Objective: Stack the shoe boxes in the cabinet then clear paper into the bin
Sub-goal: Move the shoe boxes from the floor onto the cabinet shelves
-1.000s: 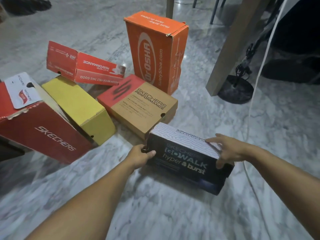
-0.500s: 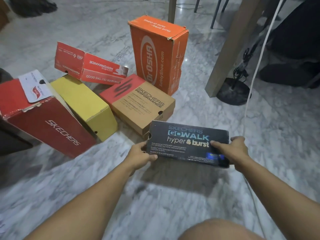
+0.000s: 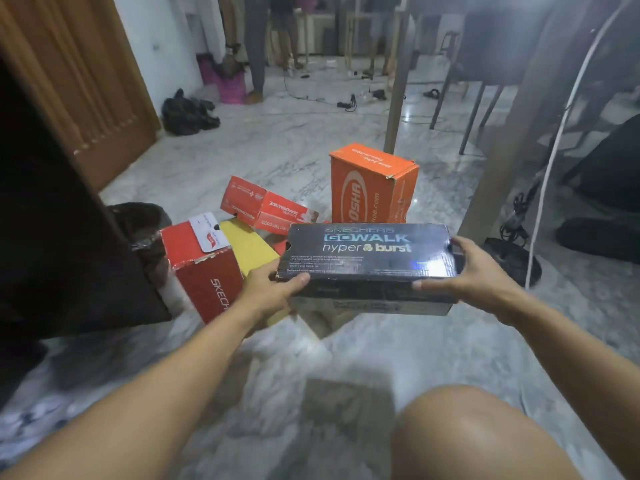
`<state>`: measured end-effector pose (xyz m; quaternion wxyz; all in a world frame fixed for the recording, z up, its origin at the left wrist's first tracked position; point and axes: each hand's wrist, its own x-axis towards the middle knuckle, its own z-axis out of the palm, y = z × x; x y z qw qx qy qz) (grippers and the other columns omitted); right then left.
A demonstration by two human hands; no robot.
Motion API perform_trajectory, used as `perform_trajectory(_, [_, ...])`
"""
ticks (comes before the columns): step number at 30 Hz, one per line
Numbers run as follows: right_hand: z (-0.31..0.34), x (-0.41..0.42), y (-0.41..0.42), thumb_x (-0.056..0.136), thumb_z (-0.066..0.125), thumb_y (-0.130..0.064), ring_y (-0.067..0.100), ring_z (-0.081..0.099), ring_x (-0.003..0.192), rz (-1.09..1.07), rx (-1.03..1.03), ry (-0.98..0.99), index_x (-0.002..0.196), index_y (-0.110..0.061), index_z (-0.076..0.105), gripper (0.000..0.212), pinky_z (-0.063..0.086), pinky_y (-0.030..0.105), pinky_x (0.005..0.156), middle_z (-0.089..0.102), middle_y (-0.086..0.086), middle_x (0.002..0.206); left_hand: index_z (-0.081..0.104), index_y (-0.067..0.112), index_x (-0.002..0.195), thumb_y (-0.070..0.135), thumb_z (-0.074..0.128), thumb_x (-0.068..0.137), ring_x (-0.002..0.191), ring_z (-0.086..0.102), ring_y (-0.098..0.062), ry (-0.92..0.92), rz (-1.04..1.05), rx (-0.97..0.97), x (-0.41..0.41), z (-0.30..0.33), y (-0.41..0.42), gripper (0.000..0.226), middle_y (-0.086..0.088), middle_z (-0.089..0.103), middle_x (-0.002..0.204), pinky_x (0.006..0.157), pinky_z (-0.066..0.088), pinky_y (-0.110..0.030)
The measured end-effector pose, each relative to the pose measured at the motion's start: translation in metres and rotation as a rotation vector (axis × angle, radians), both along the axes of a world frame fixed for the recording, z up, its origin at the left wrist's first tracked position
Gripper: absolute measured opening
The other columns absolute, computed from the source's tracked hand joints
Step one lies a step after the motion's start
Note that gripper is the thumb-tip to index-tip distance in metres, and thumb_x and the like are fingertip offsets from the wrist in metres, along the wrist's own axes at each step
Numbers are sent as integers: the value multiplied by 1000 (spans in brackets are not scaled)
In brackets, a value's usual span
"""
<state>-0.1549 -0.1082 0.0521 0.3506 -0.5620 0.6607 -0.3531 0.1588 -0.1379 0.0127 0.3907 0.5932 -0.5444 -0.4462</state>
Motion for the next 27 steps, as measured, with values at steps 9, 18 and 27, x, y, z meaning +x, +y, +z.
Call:
perform_trajectory(9, [102,104,-5,63,89,-21,3,64,82,193,-265,-211,120,-28,51,69,49,15,51,63,-12,100,64,35,118,36,79,76,94,65,-9,34,229,-235,102,120,42,44,11,70,104,80,51,-23])
perform_trajectory(18, [184,244,-4,60,88,-40,17,71,82,378,-374,-293,120,-32,55,69,61,48,62,69,-6,105,61,24,114,41,80,73,97,66,-19,42,625,-366,218,228,113,48,3,68,107,75,60,-49])
perform_trajectory(27, [255,379,1,61,89,-36,22,72,83,577,-423,-389,125,-19,60,72,61,48,56,73,1,102,58,23,107,54,82,59,97,62,-20,-10,915,-426,333,323,160,62,2,66,106,83,55,-42])
